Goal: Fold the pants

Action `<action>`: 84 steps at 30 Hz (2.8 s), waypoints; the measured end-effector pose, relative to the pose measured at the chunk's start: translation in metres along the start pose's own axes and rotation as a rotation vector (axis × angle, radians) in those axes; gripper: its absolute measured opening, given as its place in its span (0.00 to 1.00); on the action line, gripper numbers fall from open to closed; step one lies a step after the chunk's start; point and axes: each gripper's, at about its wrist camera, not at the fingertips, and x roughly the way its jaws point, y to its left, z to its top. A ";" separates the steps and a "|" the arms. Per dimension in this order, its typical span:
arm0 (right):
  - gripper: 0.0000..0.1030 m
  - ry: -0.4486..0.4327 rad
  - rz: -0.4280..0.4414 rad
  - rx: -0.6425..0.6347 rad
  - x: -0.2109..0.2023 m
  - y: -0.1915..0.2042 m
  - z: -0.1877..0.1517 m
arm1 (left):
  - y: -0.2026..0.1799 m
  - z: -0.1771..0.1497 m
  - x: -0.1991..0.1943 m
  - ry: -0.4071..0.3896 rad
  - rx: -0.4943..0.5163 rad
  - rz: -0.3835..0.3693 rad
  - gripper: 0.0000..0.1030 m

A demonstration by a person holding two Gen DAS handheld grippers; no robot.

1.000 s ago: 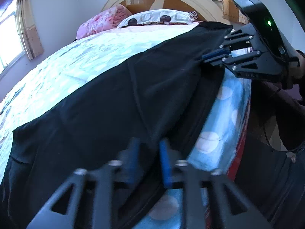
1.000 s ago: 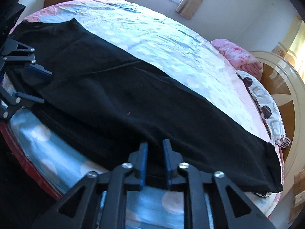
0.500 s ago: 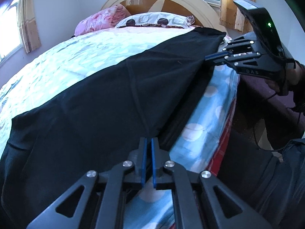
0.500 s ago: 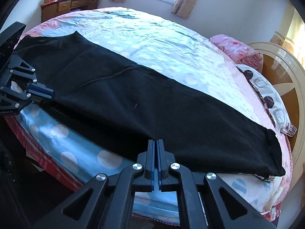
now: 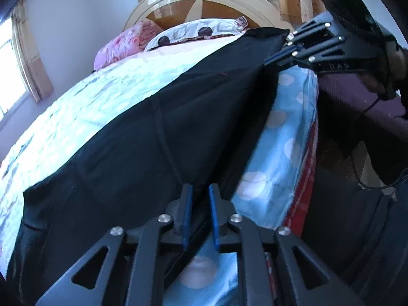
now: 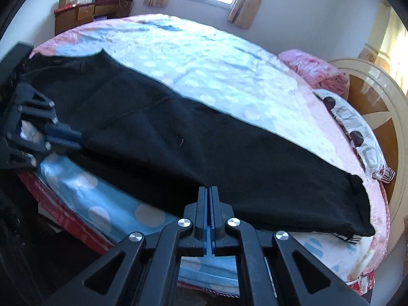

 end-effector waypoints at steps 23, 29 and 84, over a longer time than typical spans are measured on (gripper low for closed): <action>0.03 -0.031 -0.058 -0.126 0.000 0.035 0.001 | 0.019 -0.010 -0.009 0.043 -0.029 0.007 0.10; 0.03 -0.008 -0.060 -0.127 0.002 0.031 -0.001 | 0.017 -0.017 -0.009 0.040 -0.006 0.023 0.12; 0.45 -0.014 0.247 -0.084 0.008 0.044 0.024 | 0.038 -0.034 -0.036 -0.008 -0.075 -0.015 0.26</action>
